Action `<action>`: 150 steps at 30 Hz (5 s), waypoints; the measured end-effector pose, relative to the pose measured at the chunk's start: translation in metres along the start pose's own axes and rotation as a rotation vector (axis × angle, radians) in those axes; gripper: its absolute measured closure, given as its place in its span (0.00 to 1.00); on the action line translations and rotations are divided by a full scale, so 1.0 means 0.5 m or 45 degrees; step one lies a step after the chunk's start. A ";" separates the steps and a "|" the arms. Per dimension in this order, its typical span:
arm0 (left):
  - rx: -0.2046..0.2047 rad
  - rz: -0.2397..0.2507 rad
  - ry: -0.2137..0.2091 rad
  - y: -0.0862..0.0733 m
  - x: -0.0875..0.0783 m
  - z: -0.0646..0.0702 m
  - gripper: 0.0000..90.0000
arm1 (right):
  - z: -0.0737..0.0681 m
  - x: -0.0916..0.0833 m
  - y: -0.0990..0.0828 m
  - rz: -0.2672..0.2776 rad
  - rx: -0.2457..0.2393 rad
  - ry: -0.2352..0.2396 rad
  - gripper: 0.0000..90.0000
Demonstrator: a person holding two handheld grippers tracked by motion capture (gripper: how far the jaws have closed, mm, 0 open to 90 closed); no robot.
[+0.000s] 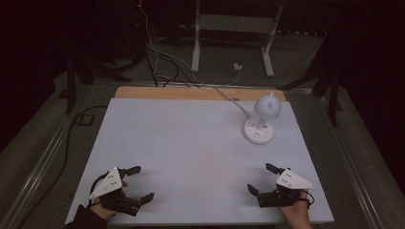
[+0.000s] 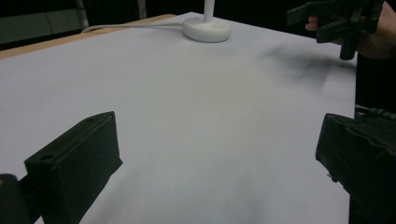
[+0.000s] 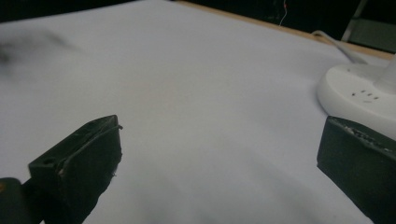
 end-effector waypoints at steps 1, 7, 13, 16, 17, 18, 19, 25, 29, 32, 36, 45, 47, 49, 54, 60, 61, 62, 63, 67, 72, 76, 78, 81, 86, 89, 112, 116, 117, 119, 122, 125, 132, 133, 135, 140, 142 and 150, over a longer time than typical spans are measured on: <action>0.000 0.006 -0.001 0.001 -0.001 0.000 0.00 | 0.000 0.001 0.000 -0.012 0.000 0.012 0.00; 0.011 -0.001 0.004 0.003 -0.004 0.004 0.00 | -0.009 0.002 -0.002 -0.025 -0.005 0.032 0.00; 0.013 -0.002 0.002 0.005 -0.005 0.006 0.00 | -0.010 0.008 -0.004 -0.073 -0.010 0.047 0.00; 0.011 -0.003 0.003 0.004 -0.006 0.005 0.00 | -0.008 0.011 -0.004 -0.101 0.009 0.077 0.00; 0.009 -0.001 0.003 0.005 -0.007 0.005 0.00 | -0.009 0.011 -0.004 -0.105 -0.001 0.084 0.00; 0.004 0.003 0.006 0.005 -0.007 0.004 0.00 | -0.011 0.011 -0.003 -0.103 -0.017 0.082 0.00; -0.004 0.011 0.004 0.005 -0.008 0.003 0.00 | -0.013 0.011 -0.003 -0.106 -0.028 0.082 0.00; -0.006 0.015 0.000 0.006 -0.008 0.004 0.00 | -0.022 0.004 0.004 -0.101 -0.043 0.063 0.00; -0.010 0.013 -0.005 0.005 -0.009 0.003 0.00 | -0.026 0.003 0.008 -0.115 -0.030 0.075 0.00; -0.014 0.018 -0.007 0.006 -0.009 0.003 0.00 | -0.030 0.004 0.010 -0.135 -0.033 0.094 0.00; -0.015 0.017 -0.011 0.006 -0.009 0.003 0.00 | -0.037 0.003 0.017 -0.153 -0.029 0.120 0.00; -0.024 0.015 -0.023 0.006 -0.008 0.004 0.00 | -0.040 0.005 0.045 -0.147 0.018 0.153 0.00; -0.028 0.018 -0.026 0.006 -0.008 0.003 0.00 | -0.043 0.004 0.050 -0.140 0.004 0.156 0.00; -0.036 0.020 -0.026 0.006 -0.008 0.002 0.00 | -0.043 0.003 0.053 -0.130 -0.003 0.153 0.00; -0.031 0.023 -0.028 0.006 -0.009 0.003 0.00 | -0.036 -0.001 0.064 -0.114 0.006 0.152 0.00; -0.034 0.036 -0.032 0.007 -0.010 0.003 0.00 | -0.025 -0.006 0.081 -0.088 0.034 0.157 0.00; -0.035 0.035 -0.032 0.007 -0.010 0.003 0.00 | -0.024 -0.006 0.083 -0.088 0.032 0.153 0.00; -0.033 0.031 -0.032 0.006 -0.010 0.003 0.00 | -0.022 -0.005 0.085 -0.086 0.030 0.152 0.00; -0.034 0.028 -0.033 0.006 -0.011 0.003 0.00 | -0.020 -0.005 0.088 -0.083 0.036 0.152 0.00; -0.040 0.037 -0.034 0.007 -0.011 0.002 0.00 | -0.013 -0.003 0.097 -0.076 0.030 0.141 0.00; -0.044 0.039 -0.039 0.007 -0.011 0.002 0.00 | -0.001 -0.003 0.109 -0.061 0.042 0.129 0.00; -0.042 0.033 -0.037 0.007 -0.011 0.002 0.00 | 0.005 -0.001 0.115 -0.054 0.048 0.121 0.00; -0.045 0.037 -0.039 0.007 -0.010 0.002 0.00 | 0.007 0.000 0.118 -0.054 0.046 0.116 0.00; -0.047 0.034 -0.038 0.006 -0.010 0.002 0.00 | 0.010 0.002 0.123 -0.052 0.051 0.105 0.00; -0.052 0.039 -0.041 0.006 -0.010 0.001 0.00 | 0.020 0.004 0.133 -0.035 0.054 0.081 0.00; -0.051 0.041 -0.043 0.007 -0.011 0.001 0.00 | 0.028 0.006 0.140 -0.025 0.058 0.065 0.00; -0.056 0.036 -0.043 0.006 -0.010 0.002 0.00 | 0.090 0.017 0.170 -0.002 0.106 -0.029 0.00; -0.057 0.040 -0.040 0.006 -0.011 0.002 0.00 | 0.105 0.022 0.172 -0.006 0.120 -0.049 0.00; -0.058 0.039 -0.041 0.006 -0.011 0.002 0.00 | 0.108 0.022 0.172 -0.006 0.121 -0.054 0.00; -0.057 0.044 -0.041 0.007 -0.011 0.002 0.00 | 0.116 0.025 0.174 -0.007 0.126 -0.061 0.00; -0.055 0.040 -0.039 0.006 -0.011 0.002 0.00 | 0.127 0.029 0.175 -0.013 0.137 -0.077 0.00; -0.057 0.044 -0.042 0.007 -0.011 0.002 0.00 | 0.138 0.036 0.176 -0.021 0.143 -0.091 0.00; -0.061 0.054 -0.041 0.007 -0.012 0.002 0.00 | 0.158 0.050 0.176 -0.052 0.153 -0.114 0.00; -0.062 0.052 -0.041 0.007 -0.012 0.002 0.00 | 0.162 0.053 0.175 -0.057 0.162 -0.115 0.00; -0.061 0.052 -0.042 0.007 -0.012 0.002 0.00 | 0.170 0.058 0.173 -0.074 0.166 -0.127 0.01; -0.063 0.059 -0.046 0.008 -0.013 0.002 0.00 | 0.189 0.069 0.165 -0.103 0.196 -0.140 0.01; -0.062 0.057 -0.042 0.008 -0.013 0.002 0.00 | 0.197 0.077 0.161 -0.122 0.200 -0.148 0.01; -0.070 0.070 -0.050 0.008 -0.014 0.001 0.00 | 0.225 0.096 0.151 -0.152 0.255 -0.147 0.01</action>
Point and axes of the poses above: each handheld gripper's, and its own axes: x roughly forward along the jaws, y roughly out of its top, z roughly to its right, the point moved 1 cm from there along x, roughly forward along the jaws, and after that the axes turned 10 degrees about -y, right-handed, at the moved point
